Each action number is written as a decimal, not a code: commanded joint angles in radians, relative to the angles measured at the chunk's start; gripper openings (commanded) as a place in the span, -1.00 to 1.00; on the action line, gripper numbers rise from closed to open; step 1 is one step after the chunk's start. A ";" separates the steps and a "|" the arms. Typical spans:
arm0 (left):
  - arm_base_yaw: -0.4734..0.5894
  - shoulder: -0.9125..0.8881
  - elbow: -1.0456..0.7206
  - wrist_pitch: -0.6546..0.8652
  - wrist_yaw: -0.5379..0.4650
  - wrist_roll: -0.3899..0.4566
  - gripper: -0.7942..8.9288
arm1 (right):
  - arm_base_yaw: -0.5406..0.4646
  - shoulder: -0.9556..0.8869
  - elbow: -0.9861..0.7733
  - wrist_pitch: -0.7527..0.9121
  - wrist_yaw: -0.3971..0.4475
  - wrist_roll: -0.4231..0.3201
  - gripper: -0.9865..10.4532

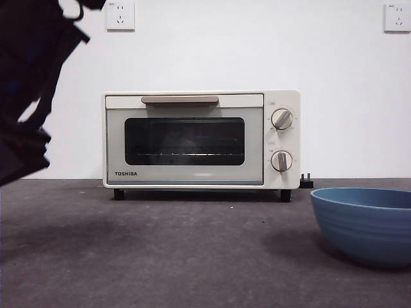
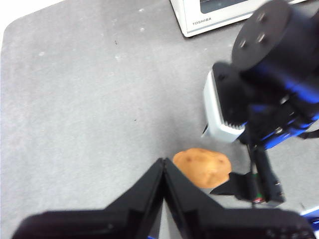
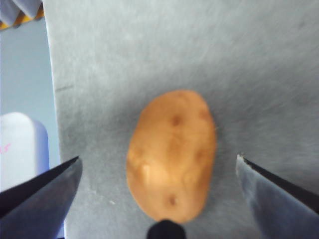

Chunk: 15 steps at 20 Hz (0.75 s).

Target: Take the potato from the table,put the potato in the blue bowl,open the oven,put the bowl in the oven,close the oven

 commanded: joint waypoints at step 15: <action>-0.004 -0.004 0.002 0.002 0.036 0.003 -0.85 | 0.011 0.084 0.001 0.037 0.023 0.091 -0.80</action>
